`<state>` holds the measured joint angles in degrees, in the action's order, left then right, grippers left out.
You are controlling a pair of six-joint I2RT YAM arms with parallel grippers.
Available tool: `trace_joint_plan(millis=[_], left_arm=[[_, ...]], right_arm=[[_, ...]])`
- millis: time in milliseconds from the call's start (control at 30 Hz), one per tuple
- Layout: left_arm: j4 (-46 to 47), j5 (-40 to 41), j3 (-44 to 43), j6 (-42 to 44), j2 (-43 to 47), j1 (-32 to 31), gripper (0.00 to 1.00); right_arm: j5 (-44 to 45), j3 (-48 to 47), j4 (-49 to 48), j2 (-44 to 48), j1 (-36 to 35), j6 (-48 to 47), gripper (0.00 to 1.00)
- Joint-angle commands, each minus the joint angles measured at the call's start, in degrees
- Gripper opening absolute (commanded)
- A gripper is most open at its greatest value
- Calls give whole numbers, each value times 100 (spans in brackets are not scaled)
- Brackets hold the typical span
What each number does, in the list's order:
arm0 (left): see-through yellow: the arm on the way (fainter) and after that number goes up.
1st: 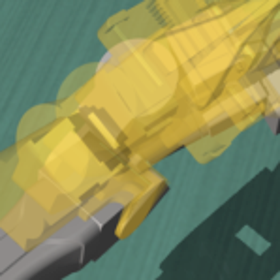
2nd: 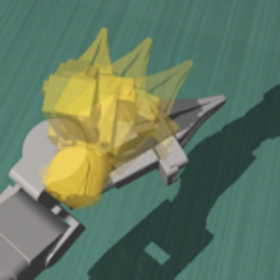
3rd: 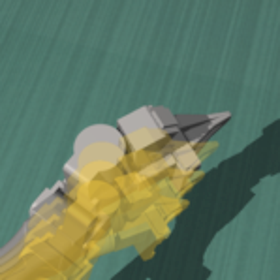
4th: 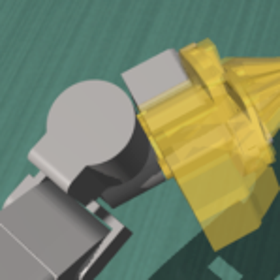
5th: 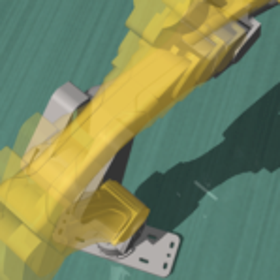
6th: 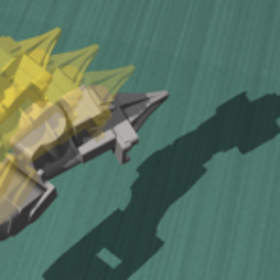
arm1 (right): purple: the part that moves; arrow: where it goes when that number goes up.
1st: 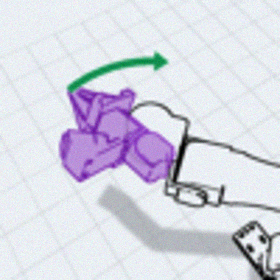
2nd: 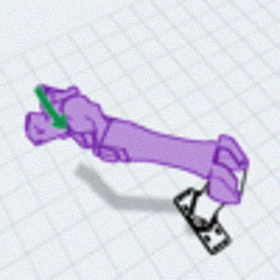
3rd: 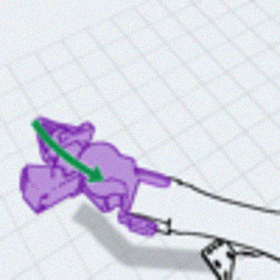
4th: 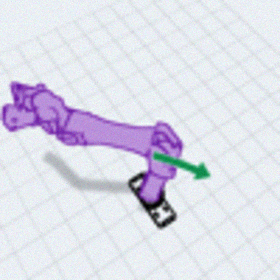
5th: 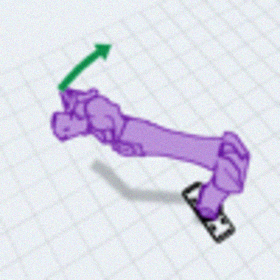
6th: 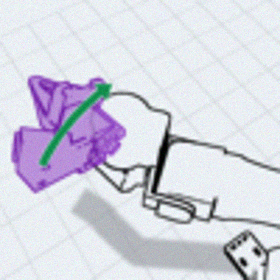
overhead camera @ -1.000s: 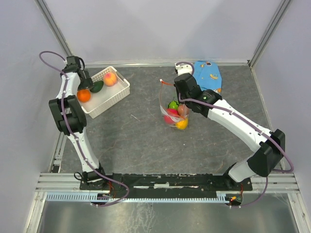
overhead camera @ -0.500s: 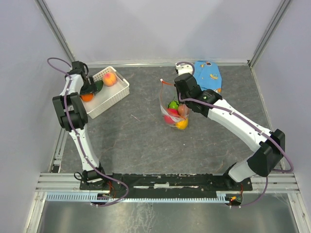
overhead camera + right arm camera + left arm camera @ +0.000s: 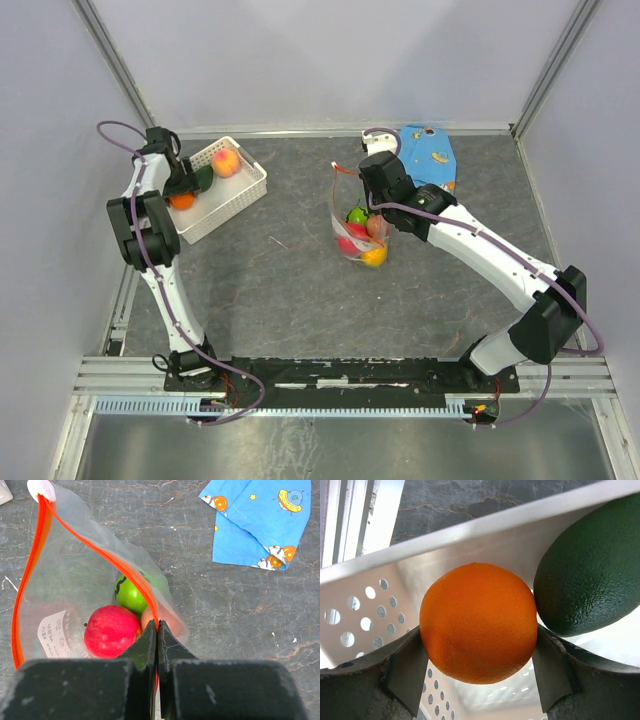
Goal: Place the food in the zip-top bag and seal the zipper
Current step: Pick up the fake fruit from the bin.
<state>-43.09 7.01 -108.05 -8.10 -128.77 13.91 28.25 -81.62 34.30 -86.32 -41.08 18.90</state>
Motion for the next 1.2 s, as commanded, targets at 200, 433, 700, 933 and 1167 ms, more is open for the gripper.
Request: trace_joint_plan(millis=[200, 433, 700, 933, 1167], left_arm=[[222, -835, 668, -626, 1143, -29, 49], [196, -1209, 1008, -872, 1844, -69, 45], [325, -2149, 1580, -1136, 2801, -224, 44], [516, -2685, 2305, -1372, 3797, -973, 44], [886, -2788, 3006, -1825, 4799, -1915, 44]], right_arm=[[-36, -7, -209, 11, 30, 13, 1], [-69, -52, -255, -14, 22, -27, 2], [-129, -127, -317, -8, 25, -67, 2], [-267, -104, -323, 42, 13, -53, 1], [-400, -145, -273, 98, -5, -44, 2]])
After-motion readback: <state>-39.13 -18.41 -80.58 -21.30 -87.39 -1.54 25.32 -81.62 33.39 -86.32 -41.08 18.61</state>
